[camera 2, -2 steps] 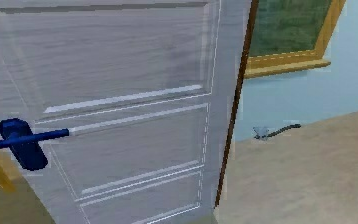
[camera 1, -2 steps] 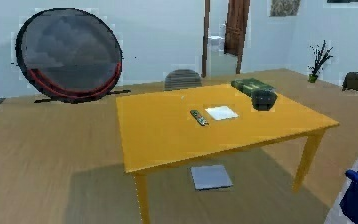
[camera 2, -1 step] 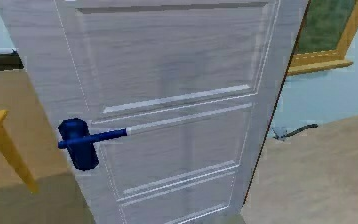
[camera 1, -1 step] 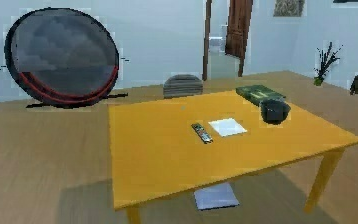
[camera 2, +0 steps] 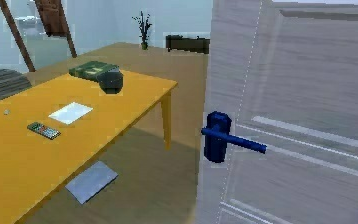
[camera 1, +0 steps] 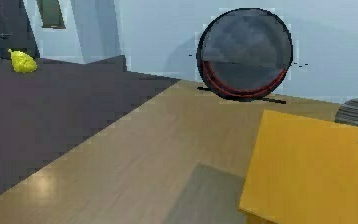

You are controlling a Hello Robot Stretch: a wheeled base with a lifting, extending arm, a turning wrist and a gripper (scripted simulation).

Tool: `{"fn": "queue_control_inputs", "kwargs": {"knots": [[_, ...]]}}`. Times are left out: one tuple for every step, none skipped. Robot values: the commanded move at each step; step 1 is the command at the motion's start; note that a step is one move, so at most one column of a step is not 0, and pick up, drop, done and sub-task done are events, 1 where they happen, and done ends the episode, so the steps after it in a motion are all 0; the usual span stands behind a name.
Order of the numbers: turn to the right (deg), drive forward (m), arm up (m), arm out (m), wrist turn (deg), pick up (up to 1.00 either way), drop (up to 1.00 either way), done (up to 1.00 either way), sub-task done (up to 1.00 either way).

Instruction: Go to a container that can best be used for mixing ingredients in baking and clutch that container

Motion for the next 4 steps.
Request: {"fn": "queue_control_inputs", "kwargs": {"knots": [[-15.0, 0.00, 0.00, 0.00, 0.0, 0.00, 0.00, 0.00, 0.00], [45.0, 0.00, 0.00, 0.00, 0.0, 0.00, 0.00, 0.00, 0.00], [45.0, 0.00, 0.00, 0.00, 0.0, 0.00, 0.00, 0.00, 0.00], [0.0, 0.55, 0.00, 0.00, 0.0, 0.00, 0.00, 0.00, 0.00]]}}
